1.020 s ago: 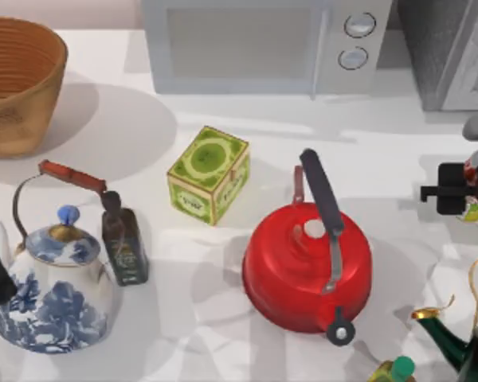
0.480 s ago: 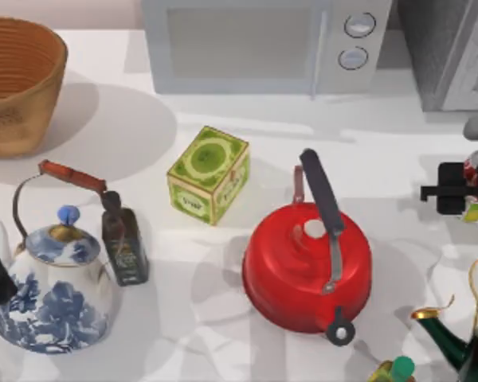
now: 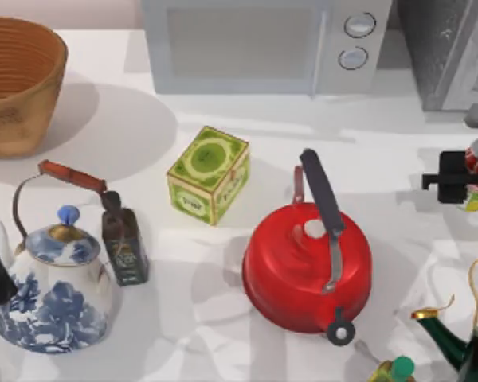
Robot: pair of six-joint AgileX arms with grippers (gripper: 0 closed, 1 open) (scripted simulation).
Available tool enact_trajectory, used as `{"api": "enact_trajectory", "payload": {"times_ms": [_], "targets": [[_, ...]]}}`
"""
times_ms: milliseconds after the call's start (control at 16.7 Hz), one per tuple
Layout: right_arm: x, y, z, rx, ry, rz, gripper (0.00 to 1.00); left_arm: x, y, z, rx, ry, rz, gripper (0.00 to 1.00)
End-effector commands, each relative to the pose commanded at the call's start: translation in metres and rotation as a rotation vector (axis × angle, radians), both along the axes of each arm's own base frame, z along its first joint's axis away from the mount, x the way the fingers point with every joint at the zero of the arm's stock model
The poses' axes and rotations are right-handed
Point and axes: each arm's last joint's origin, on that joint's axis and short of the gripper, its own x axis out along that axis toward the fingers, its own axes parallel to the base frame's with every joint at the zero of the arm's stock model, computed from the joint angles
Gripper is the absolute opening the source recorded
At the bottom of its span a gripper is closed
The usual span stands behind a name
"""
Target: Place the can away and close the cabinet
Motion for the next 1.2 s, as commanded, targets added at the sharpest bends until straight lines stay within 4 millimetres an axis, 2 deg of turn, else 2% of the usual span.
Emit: {"api": "enact_trajectory", "payload": {"times_ms": [240,420,660,720,1020,1200], "targets": [[0.006,0.0,0.042,-0.006,0.031,-0.005,0.0,0.0,0.0,0.0,0.0,0.0,0.0,1.0],[0.003,-0.001,0.08,-0.003,0.063,-0.007,0.0,0.0,0.0,0.0,0.0,0.0,0.0,1.0],[-0.006,-0.001,0.129,0.002,0.015,0.0,0.0,0.0,0.0,0.0,0.0,0.0,0.0,1.0],[-0.007,-0.001,0.134,0.002,0.007,0.002,0.0,0.0,0.0,0.0,0.0,0.0,0.0,1.0],[-0.007,-0.001,0.133,0.004,0.009,0.002,0.0,0.0,0.0,0.0,0.0,0.0,0.0,1.0],[-0.022,-0.005,0.133,0.012,-0.007,-0.001,0.0,0.0,0.0,0.0,0.0,0.0,0.0,1.0]]}}
